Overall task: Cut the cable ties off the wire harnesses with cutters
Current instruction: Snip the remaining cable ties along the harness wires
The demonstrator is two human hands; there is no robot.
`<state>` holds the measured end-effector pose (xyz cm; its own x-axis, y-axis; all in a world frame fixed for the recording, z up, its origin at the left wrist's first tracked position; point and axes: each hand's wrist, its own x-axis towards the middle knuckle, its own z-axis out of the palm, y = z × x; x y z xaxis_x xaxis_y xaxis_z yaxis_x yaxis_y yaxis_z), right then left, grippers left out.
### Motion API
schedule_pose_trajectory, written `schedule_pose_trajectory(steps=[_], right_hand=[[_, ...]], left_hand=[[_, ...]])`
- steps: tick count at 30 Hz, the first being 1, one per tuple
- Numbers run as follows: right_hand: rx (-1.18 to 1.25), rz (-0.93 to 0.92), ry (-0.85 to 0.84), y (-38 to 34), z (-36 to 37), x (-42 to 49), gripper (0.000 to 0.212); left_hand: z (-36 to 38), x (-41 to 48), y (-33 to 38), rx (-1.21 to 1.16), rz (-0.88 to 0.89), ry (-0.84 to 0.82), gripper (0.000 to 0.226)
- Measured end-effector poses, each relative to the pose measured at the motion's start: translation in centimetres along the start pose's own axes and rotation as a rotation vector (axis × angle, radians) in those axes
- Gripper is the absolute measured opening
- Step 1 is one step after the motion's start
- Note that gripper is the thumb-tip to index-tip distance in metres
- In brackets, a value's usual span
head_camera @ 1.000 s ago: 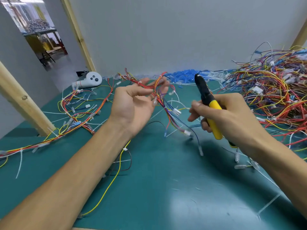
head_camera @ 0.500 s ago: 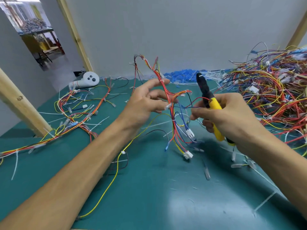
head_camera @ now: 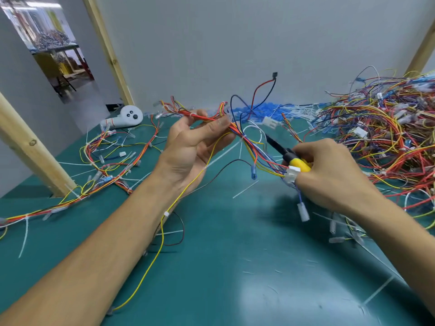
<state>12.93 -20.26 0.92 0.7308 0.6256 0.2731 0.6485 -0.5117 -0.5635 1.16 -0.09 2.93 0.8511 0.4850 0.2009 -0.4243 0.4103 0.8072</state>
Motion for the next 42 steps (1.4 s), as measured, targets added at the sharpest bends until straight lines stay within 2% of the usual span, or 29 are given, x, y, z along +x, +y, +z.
schedule_pose_trajectory(steps=[2, 4, 6, 10, 12, 15, 17, 18, 21, 22, 24, 26, 28, 34, 42], right_hand=[[0.107, -0.031, -0.159, -0.6, -0.1, -0.2, 0.023], [0.205, -0.072, -0.285, -1.3, -0.2, -0.7, 0.041], [0.217, -0.131, -0.334, -2.0, -0.1, -1.0, 0.05], [0.299, -0.154, -0.388, -2.2, 0.1, -1.1, 0.053], [0.221, -0.137, -0.325, -1.8, 0.5, -1.0, 0.049], [0.119, -0.05, -0.061, -0.4, 0.7, -0.3, 0.03], [0.319, 0.061, 0.09, 0.5, 0.2, 0.3, 0.013], [0.435, 0.081, 0.149, 0.7, -0.1, 0.5, 0.012], [0.537, -0.025, 0.262, 0.4, -1.0, 0.4, 0.013], [0.523, -0.074, 0.232, 0.1, -1.1, 0.2, 0.014], [0.472, -0.095, 0.062, -0.4, -0.9, -0.3, 0.017], [0.32, -0.067, -0.13, -0.8, -0.1, -0.7, 0.027], [0.183, -0.046, -0.253, -1.4, 0.6, -1.0, 0.037], [0.159, 0.07, -0.282, -1.5, 0.1, -0.9, 0.04], [0.181, 0.072, -0.305, -1.7, 0.2, -1.0, 0.039]], left_hand=[[0.1, 0.0, -0.1, -0.052, -0.008, -0.017, 0.032], [0.2, -0.1, -0.3, -0.069, -0.003, -0.035, 0.032], [0.2, -0.2, -0.6, -0.068, 0.0, -0.054, 0.031], [0.3, -0.2, -0.8, -0.089, 0.0, -0.053, 0.032], [0.3, -0.2, -0.9, -0.095, 0.015, -0.052, 0.032], [0.4, -0.1, -1.0, -0.032, 0.11, -0.024, 0.036], [0.3, 0.1, -1.2, 0.076, 0.223, 0.061, 0.04], [0.2, 0.3, -1.2, 0.144, 0.284, 0.121, 0.042], [-0.2, 0.7, -1.2, 0.366, 0.452, 0.272, 0.044], [-0.2, 0.7, -1.3, 0.419, 0.489, 0.297, 0.044], [-0.2, 0.5, -1.5, 0.495, 0.542, 0.314, 0.043], [0.0, 0.3, -1.8, 0.573, 0.59, 0.305, 0.043], [0.1, 0.1, -2.1, 0.672, 0.64, 0.285, 0.044], [1.2, -0.9, -2.6, 0.736, 0.679, 0.183, 0.044], [1.5, -1.5, -2.7, 0.707, 0.712, 0.145, 0.042]])
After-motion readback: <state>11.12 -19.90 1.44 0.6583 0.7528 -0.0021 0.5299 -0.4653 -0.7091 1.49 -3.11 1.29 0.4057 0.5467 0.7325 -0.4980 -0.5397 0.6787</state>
